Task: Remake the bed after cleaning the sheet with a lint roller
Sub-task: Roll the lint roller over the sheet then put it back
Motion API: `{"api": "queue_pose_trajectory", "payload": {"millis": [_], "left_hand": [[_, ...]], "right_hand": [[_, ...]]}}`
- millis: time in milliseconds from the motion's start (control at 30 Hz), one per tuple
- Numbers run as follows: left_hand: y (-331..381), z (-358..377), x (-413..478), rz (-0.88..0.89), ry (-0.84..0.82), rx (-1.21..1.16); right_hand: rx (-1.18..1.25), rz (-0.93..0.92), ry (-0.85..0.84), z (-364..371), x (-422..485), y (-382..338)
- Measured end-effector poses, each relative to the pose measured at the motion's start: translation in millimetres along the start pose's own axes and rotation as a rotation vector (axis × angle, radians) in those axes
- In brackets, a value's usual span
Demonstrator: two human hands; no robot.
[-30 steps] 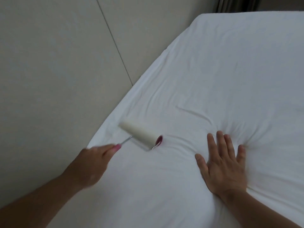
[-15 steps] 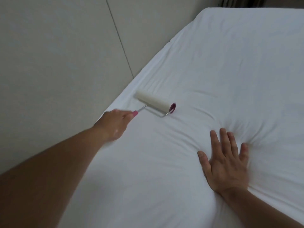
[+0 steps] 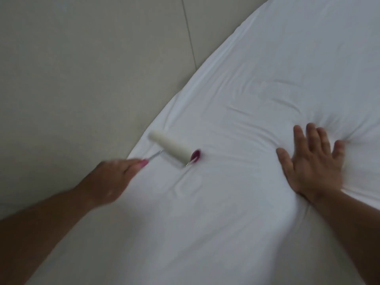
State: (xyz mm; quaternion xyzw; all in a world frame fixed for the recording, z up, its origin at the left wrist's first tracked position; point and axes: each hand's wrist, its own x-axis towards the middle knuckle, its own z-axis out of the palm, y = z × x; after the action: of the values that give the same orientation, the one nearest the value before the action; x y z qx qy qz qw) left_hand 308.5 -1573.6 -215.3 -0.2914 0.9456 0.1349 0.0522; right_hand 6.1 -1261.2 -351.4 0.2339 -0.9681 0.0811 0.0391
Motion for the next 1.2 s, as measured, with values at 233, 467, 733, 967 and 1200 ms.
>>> {"api": "queue_pose_trajectory", "payload": {"millis": [233, 467, 733, 967, 1200], "left_hand": [[24, 25, 36, 0.000, 0.045, 0.010], [-46, 25, -142, -0.105, 0.049, -0.225], [-21, 18, -66, -0.111, -0.009, -0.055], [-79, 35, -176, -0.095, 0.055, -0.176], [-134, 14, -328, -0.239, -0.044, -0.229]], "right_hand": [[-0.085, -0.028, -0.056, -7, 2, 2], [-0.077, 0.121, -0.187, -40, -11, -36], [0.062, -0.073, -0.250, -53, -163, -145], [0.043, -0.097, -0.281, -42, -156, -137], [-0.027, -0.100, -0.311, -48, -154, -141]]}}
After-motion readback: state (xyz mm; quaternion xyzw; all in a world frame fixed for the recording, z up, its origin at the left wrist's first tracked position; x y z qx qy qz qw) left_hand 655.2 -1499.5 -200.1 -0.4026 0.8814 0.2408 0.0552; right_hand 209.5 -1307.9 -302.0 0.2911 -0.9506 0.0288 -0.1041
